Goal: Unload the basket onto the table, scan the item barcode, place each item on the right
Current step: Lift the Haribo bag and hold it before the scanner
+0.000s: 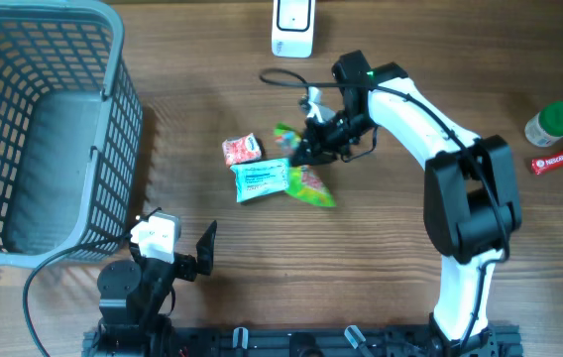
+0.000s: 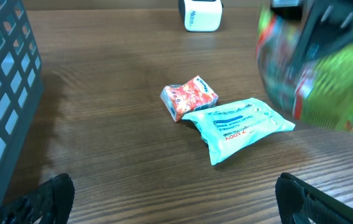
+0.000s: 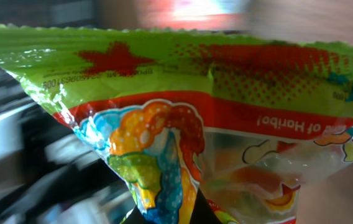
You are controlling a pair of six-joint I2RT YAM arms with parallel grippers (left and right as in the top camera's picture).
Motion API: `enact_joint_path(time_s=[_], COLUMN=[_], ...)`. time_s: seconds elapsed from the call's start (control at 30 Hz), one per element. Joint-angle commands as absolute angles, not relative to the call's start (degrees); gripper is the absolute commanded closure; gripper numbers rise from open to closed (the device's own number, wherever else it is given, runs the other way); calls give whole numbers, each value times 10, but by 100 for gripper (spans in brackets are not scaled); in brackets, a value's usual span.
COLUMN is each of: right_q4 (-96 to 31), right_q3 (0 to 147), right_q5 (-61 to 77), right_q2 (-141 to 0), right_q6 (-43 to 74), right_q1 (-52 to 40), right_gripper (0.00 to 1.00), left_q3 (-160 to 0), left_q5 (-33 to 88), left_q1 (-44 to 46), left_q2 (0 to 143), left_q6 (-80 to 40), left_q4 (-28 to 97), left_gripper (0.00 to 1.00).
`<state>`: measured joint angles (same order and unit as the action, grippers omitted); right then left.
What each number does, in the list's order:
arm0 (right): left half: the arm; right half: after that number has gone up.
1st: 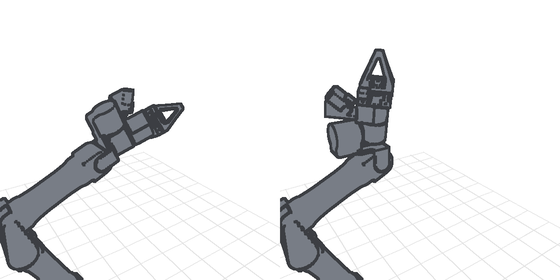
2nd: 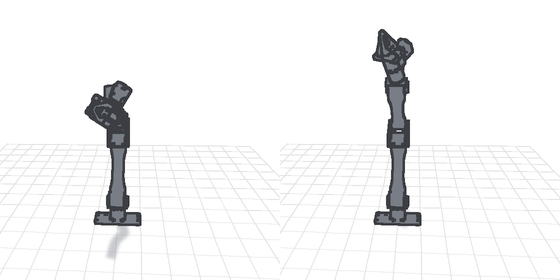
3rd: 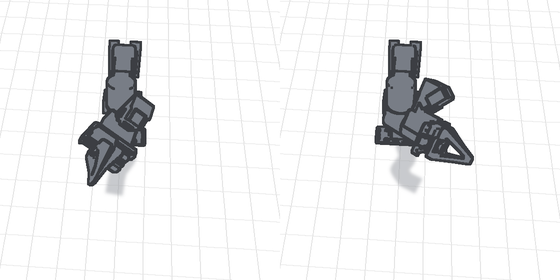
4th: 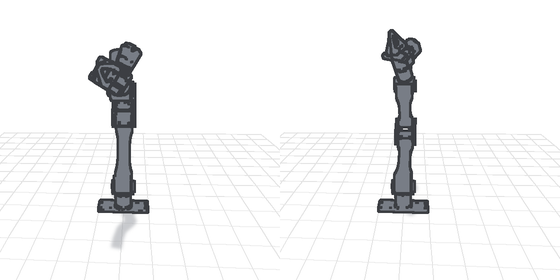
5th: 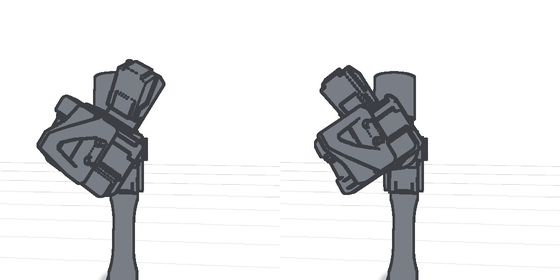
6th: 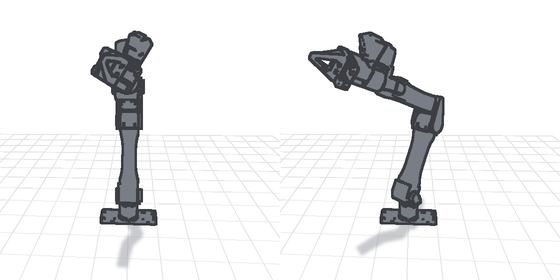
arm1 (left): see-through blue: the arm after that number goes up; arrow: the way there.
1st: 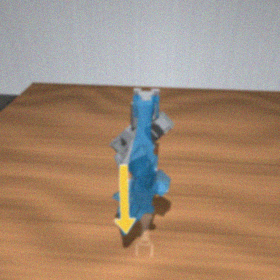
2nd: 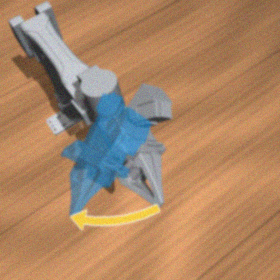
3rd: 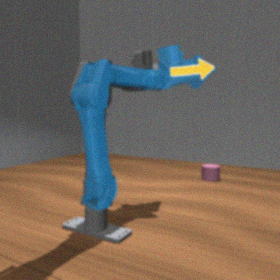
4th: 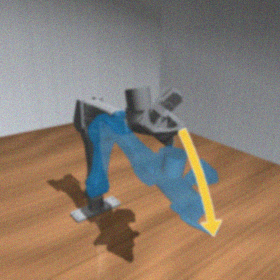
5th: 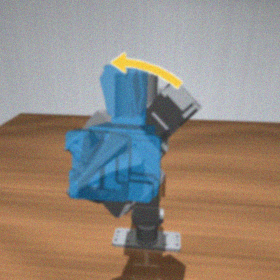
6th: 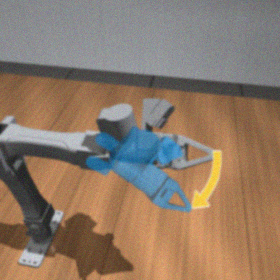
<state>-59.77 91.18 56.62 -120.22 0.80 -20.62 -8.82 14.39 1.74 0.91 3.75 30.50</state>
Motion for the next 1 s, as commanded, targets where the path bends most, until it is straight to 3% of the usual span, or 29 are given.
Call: enact_joint_path(time_s=[0.0,0.07,0.33,0.53,0.67,0.83,0.97], right_q4=[-589,-576,-512,-424,-277,25,141], right_q3=[932,932,931,931,932,932,932], right_q5=[867,930,930,930,930,930,930], right_q2=[-1126,-1124,-1124,-1124,-1124,-1103,-1077], right_q6=[-81,-117,-253,-491,-488,-247,-225], right_q1=[-203,-204,-208,-226,-261,-309,-339], right_gripper=[95,95,95,95,95,95,95], left_q3=[-85,-85,-85,-85,-85,-85,-85], left_q5=[138,138,138,138,138,138,138], left_q1=[14,14,14,14,14,14,14], left_q2=[8,8,8,8,8,8,8], left_q6=[42,42,42,42,42,42,42], left_q4=[304,304,304,304,304,304,304], left_gripper=[0,0,0,0,0,0,0])
